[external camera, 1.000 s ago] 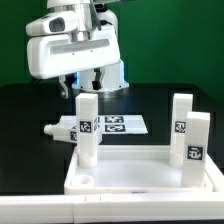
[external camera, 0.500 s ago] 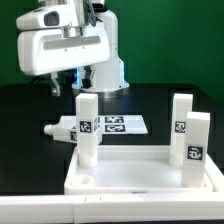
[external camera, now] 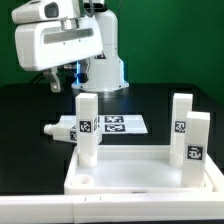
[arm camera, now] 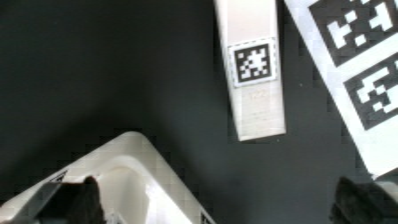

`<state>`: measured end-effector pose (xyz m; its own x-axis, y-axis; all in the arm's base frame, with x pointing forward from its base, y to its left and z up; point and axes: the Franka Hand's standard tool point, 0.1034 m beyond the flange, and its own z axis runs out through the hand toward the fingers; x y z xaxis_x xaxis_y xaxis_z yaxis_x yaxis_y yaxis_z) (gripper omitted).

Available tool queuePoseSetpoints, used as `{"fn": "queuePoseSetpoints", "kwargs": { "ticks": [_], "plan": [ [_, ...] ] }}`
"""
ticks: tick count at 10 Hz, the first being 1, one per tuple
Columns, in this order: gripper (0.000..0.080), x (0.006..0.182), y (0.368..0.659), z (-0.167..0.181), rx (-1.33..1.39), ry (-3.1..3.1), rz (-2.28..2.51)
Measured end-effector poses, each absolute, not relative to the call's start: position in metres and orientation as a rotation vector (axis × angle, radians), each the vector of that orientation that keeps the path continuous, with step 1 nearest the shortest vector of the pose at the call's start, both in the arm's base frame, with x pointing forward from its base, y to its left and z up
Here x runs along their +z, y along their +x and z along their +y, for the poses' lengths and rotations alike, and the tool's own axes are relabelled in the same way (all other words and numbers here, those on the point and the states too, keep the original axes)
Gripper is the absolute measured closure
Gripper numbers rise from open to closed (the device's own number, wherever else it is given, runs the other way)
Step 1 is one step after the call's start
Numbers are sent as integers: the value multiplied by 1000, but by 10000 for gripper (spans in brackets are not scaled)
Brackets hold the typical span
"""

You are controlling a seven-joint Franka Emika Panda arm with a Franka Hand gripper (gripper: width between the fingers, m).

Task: Assemble desk

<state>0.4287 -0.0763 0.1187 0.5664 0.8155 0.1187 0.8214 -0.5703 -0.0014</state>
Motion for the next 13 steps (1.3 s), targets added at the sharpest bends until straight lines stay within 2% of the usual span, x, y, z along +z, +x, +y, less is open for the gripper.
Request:
{"fn": "queuePoseSetpoints", "kwargs": {
  "ticks": [2, 3, 7, 9, 10, 12, 13],
  "plan": [
    [150, 118, 428, -78, -137, -2726, -1422],
    [150, 124, 437, -92, 0, -2709, -1401],
    [150, 148, 502, -142, 94, -2541, -1570],
    [150, 144, 501, -142, 95, -2587, -1530],
    [150, 139, 498, -142, 97, -2599, -1510],
    [150, 101, 464, -137, 97, -2637, -1465],
    [150, 90, 453, -132, 115, -2633, -1469]
  ]
}}
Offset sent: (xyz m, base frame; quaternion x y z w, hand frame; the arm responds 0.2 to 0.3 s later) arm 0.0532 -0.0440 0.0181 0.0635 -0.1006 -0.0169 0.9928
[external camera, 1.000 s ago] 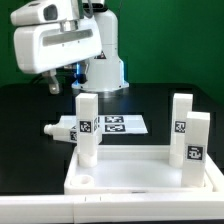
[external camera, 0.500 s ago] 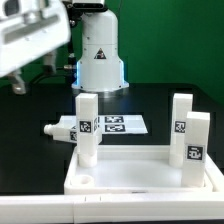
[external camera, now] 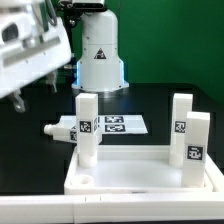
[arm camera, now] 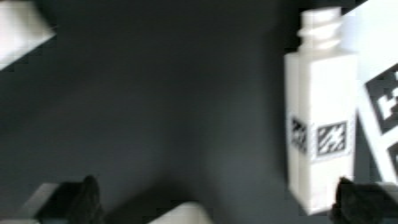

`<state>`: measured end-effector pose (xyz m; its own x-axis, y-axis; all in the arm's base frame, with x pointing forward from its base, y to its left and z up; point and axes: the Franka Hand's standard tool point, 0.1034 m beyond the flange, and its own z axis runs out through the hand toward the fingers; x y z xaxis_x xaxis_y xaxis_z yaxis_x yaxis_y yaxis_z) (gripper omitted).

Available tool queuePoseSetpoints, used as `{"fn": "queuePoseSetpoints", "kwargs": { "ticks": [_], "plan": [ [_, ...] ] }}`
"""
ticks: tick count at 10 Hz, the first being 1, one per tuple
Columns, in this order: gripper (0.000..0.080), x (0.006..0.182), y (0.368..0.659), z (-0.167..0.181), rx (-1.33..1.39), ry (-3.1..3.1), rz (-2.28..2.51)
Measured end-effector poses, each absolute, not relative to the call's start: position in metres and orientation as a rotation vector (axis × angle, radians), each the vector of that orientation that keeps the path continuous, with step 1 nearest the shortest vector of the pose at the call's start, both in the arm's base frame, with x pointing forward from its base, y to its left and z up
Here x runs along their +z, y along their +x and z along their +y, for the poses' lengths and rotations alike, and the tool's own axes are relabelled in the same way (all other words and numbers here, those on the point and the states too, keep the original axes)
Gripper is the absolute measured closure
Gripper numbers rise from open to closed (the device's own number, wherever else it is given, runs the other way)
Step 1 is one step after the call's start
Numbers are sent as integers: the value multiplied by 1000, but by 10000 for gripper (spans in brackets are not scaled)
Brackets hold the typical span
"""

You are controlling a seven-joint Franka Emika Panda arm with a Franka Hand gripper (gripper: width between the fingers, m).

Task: Assemble desk

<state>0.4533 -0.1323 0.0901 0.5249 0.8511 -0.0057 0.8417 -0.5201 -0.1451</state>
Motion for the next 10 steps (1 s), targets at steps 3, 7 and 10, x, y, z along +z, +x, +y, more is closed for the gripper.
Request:
{"fn": "queuePoseSetpoints", "kwargs": {
  "ticks": [3, 7, 10],
  "plan": [
    [150, 67, 437, -111, 99, -2662, -1529],
    [150, 63, 429, -111, 95, -2681, -1544],
    [150, 35, 397, -87, 123, -2702, -1553]
  ]
}}
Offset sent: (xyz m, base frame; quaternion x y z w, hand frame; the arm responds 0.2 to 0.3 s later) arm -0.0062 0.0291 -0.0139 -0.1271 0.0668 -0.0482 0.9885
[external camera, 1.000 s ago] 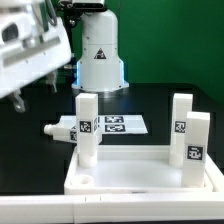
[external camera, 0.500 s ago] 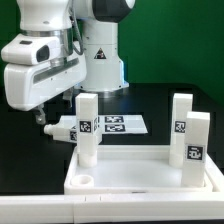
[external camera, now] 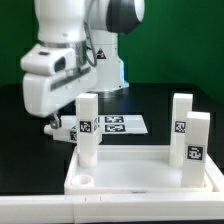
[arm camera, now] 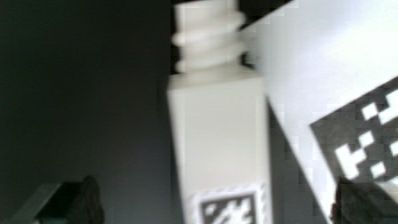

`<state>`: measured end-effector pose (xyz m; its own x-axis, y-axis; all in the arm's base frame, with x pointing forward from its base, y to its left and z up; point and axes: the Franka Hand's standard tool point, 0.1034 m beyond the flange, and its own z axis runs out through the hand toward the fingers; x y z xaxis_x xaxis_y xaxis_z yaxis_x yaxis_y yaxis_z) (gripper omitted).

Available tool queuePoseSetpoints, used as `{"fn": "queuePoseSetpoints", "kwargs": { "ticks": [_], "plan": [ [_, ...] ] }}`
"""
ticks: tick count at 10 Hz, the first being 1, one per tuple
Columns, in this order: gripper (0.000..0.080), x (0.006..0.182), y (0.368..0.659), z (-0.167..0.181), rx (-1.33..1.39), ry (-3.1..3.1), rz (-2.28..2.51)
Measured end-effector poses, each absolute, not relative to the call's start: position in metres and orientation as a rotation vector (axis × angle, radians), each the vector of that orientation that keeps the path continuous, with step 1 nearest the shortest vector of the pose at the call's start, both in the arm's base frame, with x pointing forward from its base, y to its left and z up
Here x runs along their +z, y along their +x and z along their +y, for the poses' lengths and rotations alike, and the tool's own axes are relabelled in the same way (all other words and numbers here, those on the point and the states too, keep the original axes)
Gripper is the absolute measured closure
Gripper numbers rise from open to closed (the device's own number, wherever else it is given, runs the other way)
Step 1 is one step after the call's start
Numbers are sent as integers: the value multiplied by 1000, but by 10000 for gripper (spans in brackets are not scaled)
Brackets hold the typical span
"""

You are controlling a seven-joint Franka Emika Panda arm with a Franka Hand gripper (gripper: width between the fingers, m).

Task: Assemble desk

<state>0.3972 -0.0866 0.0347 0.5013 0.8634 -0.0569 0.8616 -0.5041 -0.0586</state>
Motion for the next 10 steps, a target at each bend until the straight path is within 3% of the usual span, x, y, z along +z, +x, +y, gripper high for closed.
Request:
{"fn": "queuePoseSetpoints", "kwargs": {
  "ticks": [2, 5, 7, 8, 9, 10],
  "plan": [
    [150, 17, 391, -92, 156, -2717, -1557],
    [150, 12, 392, -99, 152, -2744, -1546],
    [411, 12, 392, -99, 153, -2781, -1484],
    [411, 12, 392, -99, 155, -2790, -1470],
    [516, 12, 392, -100, 155, -2845, -1370],
    [516, 12, 391, -101, 155, -2882, -1295]
  ]
}}
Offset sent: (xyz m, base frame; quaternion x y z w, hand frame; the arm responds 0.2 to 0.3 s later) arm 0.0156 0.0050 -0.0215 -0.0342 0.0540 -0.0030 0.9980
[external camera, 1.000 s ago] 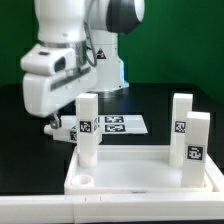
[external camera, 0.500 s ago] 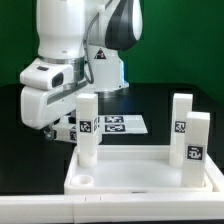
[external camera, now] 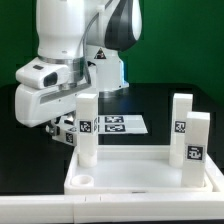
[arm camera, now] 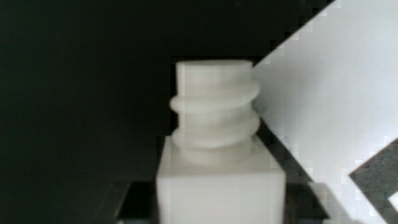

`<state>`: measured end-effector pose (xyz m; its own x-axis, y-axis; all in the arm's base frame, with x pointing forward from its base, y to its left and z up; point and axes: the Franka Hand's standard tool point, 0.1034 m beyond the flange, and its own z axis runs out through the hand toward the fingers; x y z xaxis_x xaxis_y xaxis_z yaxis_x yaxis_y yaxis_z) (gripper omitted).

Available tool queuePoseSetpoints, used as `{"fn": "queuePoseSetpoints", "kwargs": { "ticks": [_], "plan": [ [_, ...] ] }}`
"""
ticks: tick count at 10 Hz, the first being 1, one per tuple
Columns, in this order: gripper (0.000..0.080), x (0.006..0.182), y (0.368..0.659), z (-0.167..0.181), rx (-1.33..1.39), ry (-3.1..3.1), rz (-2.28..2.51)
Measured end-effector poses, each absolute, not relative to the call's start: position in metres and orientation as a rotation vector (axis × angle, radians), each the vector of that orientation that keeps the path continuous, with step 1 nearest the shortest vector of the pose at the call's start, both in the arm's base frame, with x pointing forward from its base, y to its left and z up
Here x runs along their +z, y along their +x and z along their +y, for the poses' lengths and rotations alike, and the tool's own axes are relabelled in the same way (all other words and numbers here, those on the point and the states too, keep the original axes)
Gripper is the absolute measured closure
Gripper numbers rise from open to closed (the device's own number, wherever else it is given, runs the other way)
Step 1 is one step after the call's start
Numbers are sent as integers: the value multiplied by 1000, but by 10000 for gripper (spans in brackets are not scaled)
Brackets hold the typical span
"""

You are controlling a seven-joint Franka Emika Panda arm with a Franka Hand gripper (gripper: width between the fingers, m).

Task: Assemble desk

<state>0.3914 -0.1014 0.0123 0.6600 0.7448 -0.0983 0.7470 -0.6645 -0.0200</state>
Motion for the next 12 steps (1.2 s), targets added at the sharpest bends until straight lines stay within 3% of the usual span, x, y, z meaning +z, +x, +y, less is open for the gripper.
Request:
{"fn": "queuePoseSetpoints", "kwargs": {
  "ticks": [3, 6, 10, 12],
  "plan": [
    [516, 12, 368, -122, -236, 3156, 426],
    [515, 12, 369, -123, -224, 3159, 131],
    [515, 12, 361, -137, -131, 3052, -778],
    [515, 13, 363, -141, -108, 3012, -941]
  ]
}}
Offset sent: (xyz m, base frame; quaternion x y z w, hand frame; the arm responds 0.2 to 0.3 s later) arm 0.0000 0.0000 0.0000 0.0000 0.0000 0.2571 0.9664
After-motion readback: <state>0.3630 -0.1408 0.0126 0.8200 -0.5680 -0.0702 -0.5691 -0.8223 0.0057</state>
